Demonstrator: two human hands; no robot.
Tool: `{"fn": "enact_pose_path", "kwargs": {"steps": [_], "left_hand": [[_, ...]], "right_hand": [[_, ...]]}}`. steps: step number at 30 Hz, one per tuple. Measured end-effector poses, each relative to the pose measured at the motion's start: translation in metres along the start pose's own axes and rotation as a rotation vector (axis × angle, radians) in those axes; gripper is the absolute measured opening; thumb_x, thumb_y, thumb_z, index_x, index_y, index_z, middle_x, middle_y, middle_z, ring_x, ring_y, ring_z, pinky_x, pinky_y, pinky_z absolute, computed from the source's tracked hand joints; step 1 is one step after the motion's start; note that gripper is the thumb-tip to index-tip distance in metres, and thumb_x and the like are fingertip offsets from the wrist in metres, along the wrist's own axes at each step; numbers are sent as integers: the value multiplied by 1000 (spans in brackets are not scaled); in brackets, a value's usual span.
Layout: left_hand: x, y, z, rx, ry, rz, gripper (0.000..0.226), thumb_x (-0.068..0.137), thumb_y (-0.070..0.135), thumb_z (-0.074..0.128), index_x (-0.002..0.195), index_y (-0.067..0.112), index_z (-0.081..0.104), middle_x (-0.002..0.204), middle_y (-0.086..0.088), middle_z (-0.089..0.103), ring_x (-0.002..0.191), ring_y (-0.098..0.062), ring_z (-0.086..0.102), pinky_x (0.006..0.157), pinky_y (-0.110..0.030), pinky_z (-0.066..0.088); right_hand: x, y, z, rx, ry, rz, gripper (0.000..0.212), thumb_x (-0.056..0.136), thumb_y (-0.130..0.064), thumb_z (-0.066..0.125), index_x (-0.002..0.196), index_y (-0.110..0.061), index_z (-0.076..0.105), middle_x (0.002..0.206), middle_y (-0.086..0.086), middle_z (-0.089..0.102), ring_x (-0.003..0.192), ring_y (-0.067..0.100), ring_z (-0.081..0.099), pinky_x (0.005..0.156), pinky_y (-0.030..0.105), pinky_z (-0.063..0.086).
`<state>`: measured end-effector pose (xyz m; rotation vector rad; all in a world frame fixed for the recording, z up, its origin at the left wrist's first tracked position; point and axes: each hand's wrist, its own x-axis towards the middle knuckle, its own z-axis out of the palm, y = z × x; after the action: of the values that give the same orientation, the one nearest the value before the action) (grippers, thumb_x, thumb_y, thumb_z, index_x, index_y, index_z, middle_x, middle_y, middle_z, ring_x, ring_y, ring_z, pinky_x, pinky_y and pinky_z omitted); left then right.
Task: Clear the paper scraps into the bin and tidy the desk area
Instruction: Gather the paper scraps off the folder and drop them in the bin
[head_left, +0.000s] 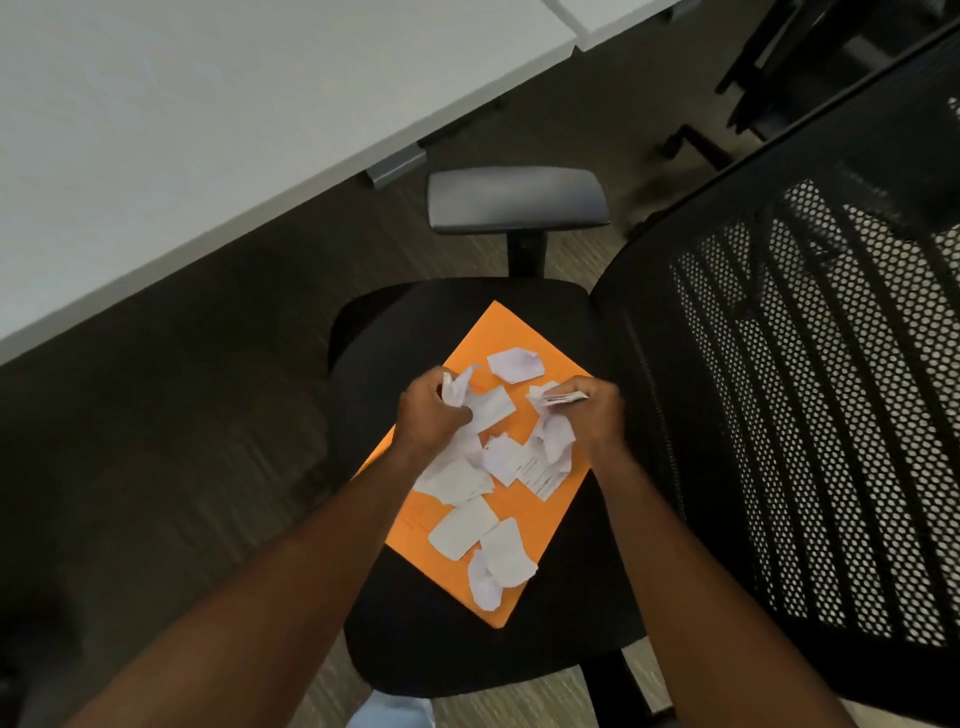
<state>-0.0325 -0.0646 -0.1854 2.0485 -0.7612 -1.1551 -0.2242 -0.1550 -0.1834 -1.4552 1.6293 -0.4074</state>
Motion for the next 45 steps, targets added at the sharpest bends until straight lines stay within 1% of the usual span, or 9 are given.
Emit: {"fn": "enact_pose_path", "kwargs": {"steps": [4,9,14,18,22,27,38,42,45], "left_hand": [[-3,-3,-14,-200,4,-69,26,77,0,77,96,13,65,96,-9,69,88,-26,69,73,-42,61],[-10,-1,-36,-364,-25,-122,30,81,1,76,105,15,65,103,-7,70,93,-24,70,73,-36,61],[-10,2,-63,-487,30,-164,30,81,3,77,101,23,66,106,-6,72,98,-22,70,83,-43,61],[-13,-4,-92,-596,107,-210,31,79,-1,76,97,23,66,105,-9,72,98,-25,71,84,-44,61],[-24,-17,-136,-648,197,-190,32,79,-6,74,97,21,67,104,-11,72,94,-25,71,76,-37,60],[-47,-46,-198,-667,284,-173,27,81,1,76,98,19,65,110,-11,70,99,-28,69,86,-47,60],[-149,-194,-355,-821,594,-268,26,82,-2,75,88,18,59,95,-1,64,83,-16,66,67,-30,57],[-203,-277,-401,-848,736,-338,23,81,-9,72,90,10,61,89,-3,66,79,-17,66,66,-30,56],[-244,-340,-432,-847,808,-384,25,80,-8,71,95,11,64,87,-3,67,77,-17,66,67,-31,56]], "right_hand": [[-8,-10,-3,150,-32,133,23,76,6,76,71,-16,72,78,4,72,79,22,69,78,37,58],[-25,-40,-5,349,-55,257,14,81,6,72,89,-4,69,82,6,67,70,17,63,50,17,53],[-37,-68,0,528,-134,313,21,82,5,71,102,0,68,90,13,69,75,23,67,56,26,56],[-43,-89,18,587,-162,319,17,79,5,73,89,-9,71,85,13,70,78,26,67,72,36,54],[-57,-121,51,545,-203,305,25,78,-1,77,102,-5,71,95,17,71,92,34,69,82,43,55],[-89,-169,103,502,-316,199,11,82,5,71,89,-3,68,79,9,68,74,23,64,69,34,51],[-214,-242,274,435,-617,141,35,73,10,74,107,2,69,90,15,70,84,30,67,66,33,56],[-277,-247,342,391,-707,147,23,75,14,71,87,-5,70,82,12,70,78,28,67,64,34,56],[-324,-247,392,313,-779,153,22,76,12,71,84,-8,71,85,12,69,78,26,66,66,34,55]]}}
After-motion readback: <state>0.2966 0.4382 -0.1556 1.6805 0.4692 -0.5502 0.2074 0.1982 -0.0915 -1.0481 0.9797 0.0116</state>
